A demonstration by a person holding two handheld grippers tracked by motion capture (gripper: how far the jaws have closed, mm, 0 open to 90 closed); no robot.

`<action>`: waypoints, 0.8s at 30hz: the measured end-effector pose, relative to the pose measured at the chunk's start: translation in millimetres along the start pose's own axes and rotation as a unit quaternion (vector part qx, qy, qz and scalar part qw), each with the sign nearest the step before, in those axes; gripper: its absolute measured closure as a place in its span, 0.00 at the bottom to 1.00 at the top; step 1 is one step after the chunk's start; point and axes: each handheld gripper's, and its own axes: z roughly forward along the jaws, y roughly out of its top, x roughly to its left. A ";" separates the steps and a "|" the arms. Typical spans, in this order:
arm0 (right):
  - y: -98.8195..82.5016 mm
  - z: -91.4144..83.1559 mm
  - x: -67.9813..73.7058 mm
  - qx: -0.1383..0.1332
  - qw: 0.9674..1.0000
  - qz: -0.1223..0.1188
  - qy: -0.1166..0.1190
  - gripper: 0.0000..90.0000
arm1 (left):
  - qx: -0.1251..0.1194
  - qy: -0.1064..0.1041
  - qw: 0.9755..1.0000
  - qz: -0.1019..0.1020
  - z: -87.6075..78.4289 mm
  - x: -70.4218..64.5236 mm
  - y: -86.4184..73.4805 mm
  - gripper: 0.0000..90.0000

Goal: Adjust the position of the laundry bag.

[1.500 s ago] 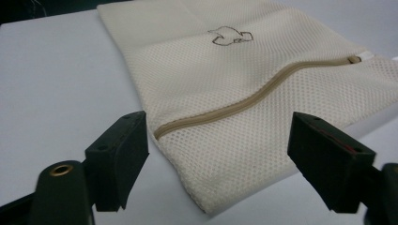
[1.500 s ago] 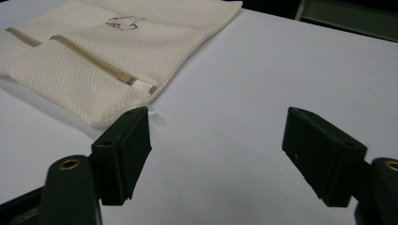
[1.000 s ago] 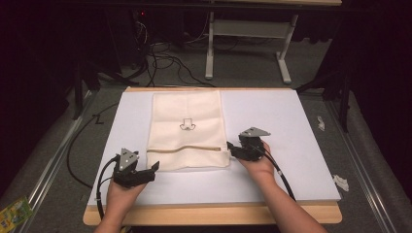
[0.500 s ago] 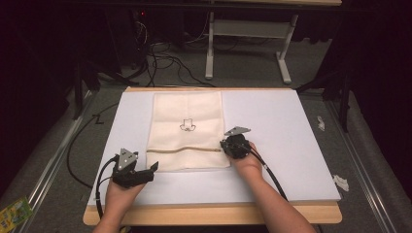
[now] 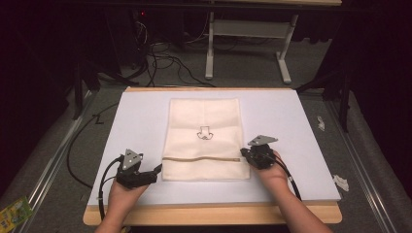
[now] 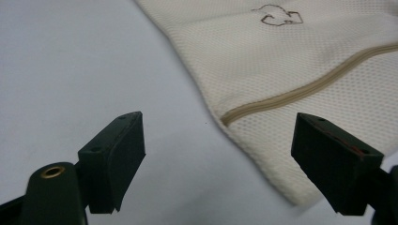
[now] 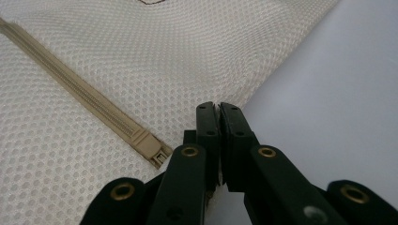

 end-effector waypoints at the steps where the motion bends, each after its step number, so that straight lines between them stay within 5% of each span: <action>1: -3.3 -4.3 -2.4 0.001 1.000 -0.003 -0.001 0.98 | 0.000 -0.001 1.000 0.002 0.2 -0.8 0.3 0.20; 6: -29.1 -32.6 -19.9 0.001 1.000 0.005 -0.006 0.98 | -0.006 -0.015 1.000 -0.007 -0.7 -4.2 2.5 0.20; 11: -56.3 -59.7 -37.1 0.004 1.000 0.019 -0.015 0.97 | 0.002 -0.018 1.000 0.008 2.7 -8.7 2.0 0.20; 19: -60.6 -69.0 -35.3 -0.034 0.998 0.048 -0.010 0.80 | -0.002 -0.014 1.000 0.013 4.6 -9.7 3.5 0.21; 24: -66.8 -82.8 -31.7 -0.039 0.998 0.044 -0.009 0.72 | -0.005 -0.016 1.000 0.006 4.1 -7.7 2.2 0.21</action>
